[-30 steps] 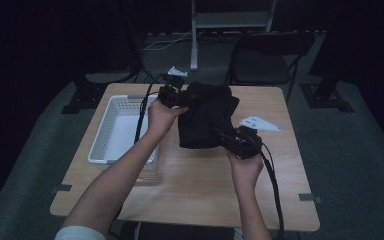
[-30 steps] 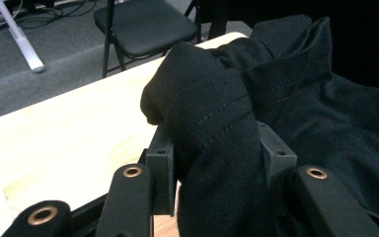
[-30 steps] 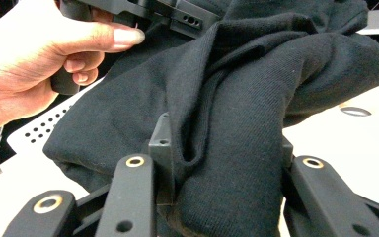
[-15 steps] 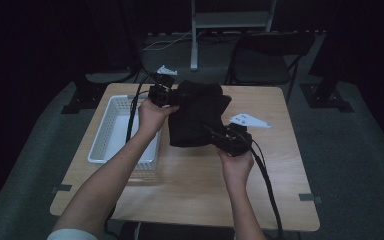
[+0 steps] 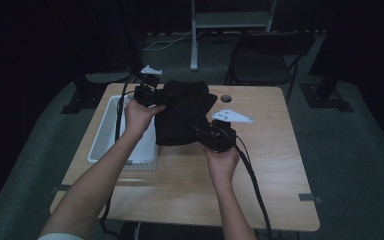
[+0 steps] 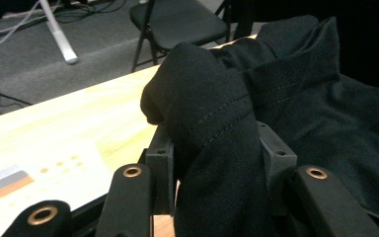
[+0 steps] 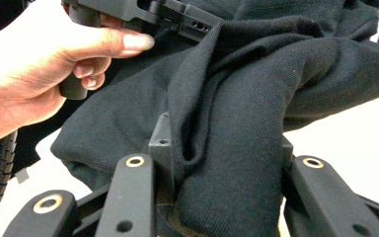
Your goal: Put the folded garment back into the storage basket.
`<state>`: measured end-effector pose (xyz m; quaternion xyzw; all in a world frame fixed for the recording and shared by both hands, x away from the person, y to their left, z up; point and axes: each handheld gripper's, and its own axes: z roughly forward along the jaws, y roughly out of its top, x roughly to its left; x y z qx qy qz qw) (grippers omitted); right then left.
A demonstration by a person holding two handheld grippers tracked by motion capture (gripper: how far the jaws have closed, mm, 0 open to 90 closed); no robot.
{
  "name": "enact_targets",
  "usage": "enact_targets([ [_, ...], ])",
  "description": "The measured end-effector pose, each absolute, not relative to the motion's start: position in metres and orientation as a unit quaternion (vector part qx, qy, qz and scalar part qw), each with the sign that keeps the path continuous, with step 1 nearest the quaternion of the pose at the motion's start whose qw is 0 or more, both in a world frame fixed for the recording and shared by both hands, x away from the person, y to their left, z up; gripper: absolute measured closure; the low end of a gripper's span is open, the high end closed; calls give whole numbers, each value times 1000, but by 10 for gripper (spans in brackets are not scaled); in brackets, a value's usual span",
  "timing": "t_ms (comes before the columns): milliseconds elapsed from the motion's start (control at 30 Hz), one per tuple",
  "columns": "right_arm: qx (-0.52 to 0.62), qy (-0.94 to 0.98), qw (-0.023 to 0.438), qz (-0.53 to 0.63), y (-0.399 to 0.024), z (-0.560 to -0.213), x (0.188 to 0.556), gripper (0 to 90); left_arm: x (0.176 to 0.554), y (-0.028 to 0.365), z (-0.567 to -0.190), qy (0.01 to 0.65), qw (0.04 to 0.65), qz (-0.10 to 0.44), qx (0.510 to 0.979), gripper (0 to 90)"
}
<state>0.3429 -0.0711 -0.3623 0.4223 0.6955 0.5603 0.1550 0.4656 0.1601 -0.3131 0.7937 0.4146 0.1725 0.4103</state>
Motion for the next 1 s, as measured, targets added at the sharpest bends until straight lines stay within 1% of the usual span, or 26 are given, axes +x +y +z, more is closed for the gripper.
enact_targets([
  [333,411,701,146,565,-36,-363,349,614,464,195,-313,437,405,181,783,599],
  [633,407,700,132,572,-19,-366,353,614,462,214,-312,445,395,189,781,599],
  [700,404,700,135,573,-15,-366,353,614,461,218,-312,448,396,191,778,600],
  [1000,388,709,122,576,10,-363,360,614,459,243,-311,464,387,203,771,600],
])
